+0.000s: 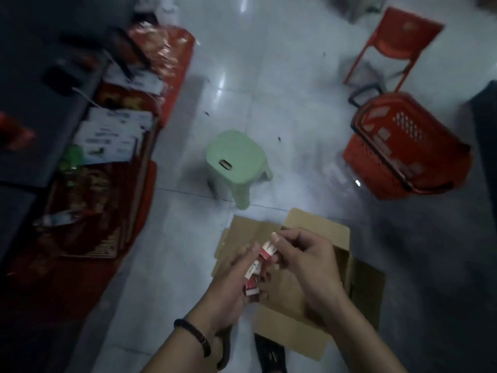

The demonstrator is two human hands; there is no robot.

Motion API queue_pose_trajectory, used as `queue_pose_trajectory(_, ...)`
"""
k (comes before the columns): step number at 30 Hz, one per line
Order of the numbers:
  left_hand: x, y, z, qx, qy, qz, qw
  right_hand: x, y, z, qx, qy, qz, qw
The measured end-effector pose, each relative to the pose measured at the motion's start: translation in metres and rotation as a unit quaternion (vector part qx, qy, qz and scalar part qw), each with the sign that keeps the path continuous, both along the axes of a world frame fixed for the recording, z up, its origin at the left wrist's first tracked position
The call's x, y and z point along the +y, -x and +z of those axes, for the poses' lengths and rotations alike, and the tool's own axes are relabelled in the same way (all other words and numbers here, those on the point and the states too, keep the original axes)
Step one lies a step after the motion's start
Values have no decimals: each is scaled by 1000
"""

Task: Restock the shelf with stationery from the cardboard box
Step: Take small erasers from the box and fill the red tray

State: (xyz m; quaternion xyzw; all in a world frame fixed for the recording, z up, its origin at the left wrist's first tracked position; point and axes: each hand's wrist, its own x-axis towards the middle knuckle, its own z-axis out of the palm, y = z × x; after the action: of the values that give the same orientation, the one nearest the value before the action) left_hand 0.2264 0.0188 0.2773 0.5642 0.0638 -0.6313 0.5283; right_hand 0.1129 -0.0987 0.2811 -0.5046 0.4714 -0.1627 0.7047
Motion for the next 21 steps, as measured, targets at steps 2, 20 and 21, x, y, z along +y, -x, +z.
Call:
queue_pose_trajectory(2,24,-20,67,-57,36,17,998,9,-21,62,-47,-16,52,997)
queue_pose_trajectory(20,414,-68,385,-379,20,359,853,375,-194,394,-238,147,430,858)
queue_pose_trajectory(21,444,-71,391,-392,17,369,843,402,-203,402,-248,162,439,848)
